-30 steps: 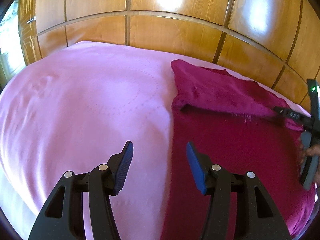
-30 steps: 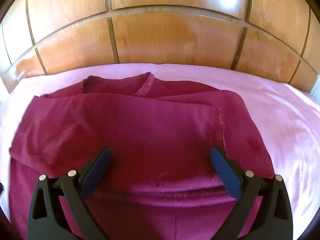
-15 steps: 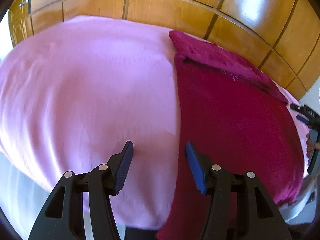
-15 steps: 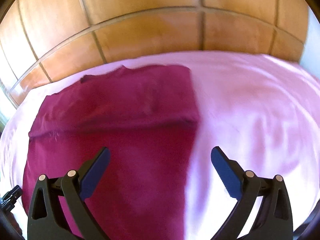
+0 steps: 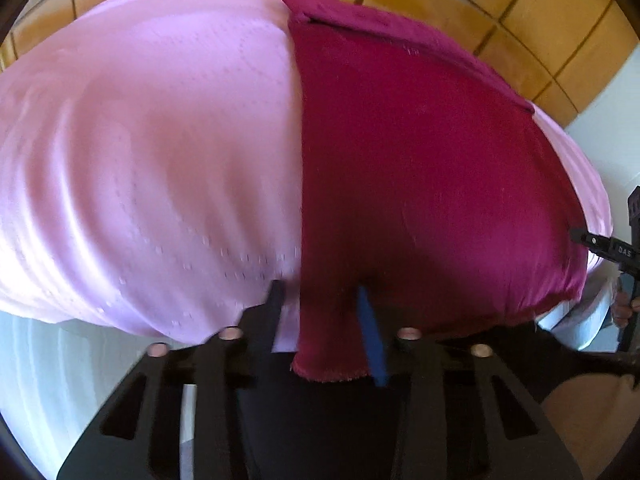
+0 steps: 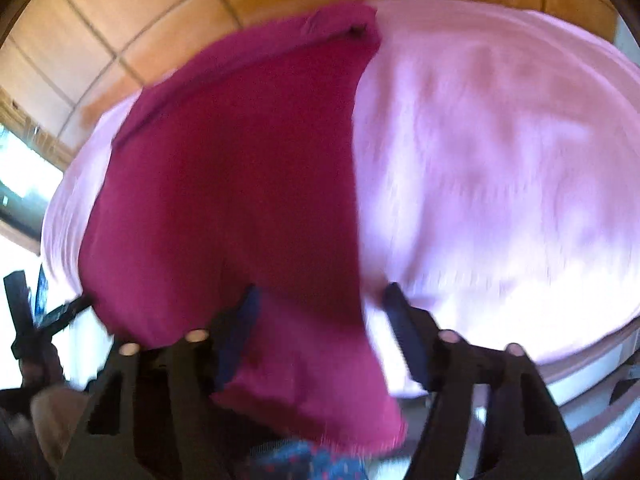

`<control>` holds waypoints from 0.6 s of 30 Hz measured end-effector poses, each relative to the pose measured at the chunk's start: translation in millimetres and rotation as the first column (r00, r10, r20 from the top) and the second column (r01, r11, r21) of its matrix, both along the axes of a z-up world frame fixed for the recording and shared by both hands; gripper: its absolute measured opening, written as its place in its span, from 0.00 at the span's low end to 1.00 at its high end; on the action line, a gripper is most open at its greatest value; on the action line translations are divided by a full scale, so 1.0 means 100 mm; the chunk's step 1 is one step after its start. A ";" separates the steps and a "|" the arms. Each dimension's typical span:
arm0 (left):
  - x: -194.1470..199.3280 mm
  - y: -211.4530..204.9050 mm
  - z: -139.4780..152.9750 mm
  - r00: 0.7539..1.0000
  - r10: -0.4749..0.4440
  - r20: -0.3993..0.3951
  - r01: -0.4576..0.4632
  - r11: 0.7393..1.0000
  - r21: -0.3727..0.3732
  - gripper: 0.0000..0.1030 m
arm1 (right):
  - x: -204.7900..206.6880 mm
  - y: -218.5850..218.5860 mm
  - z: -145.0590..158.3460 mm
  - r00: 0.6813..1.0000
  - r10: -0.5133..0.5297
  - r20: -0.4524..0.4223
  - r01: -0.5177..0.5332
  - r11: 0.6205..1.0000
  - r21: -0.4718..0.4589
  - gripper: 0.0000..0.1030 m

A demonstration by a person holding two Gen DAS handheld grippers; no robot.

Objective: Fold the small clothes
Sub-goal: 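Grasp the sweater hem with both grippers and lift it toward the collar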

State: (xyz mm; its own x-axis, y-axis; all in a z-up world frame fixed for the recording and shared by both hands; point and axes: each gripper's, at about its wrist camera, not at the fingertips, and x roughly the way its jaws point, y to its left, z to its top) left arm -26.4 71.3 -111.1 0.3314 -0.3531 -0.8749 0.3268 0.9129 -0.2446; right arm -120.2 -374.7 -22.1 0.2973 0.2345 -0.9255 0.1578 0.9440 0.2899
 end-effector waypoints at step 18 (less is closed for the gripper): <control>0.25 0.17 0.55 1.000 -0.022 -0.009 0.016 0.907 -0.421 0.06 | 0.37 -0.01 0.39 0.986 0.060 0.157 -0.103 0.954 0.280 0.10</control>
State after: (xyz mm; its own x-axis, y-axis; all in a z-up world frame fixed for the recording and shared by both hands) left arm -1.5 88.4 -55.8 0.3099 -0.6957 -0.6480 0.3372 0.7177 -0.6092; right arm -83.6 -376.1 16.6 0.3923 0.5123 -0.7640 0.0200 0.8256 0.5639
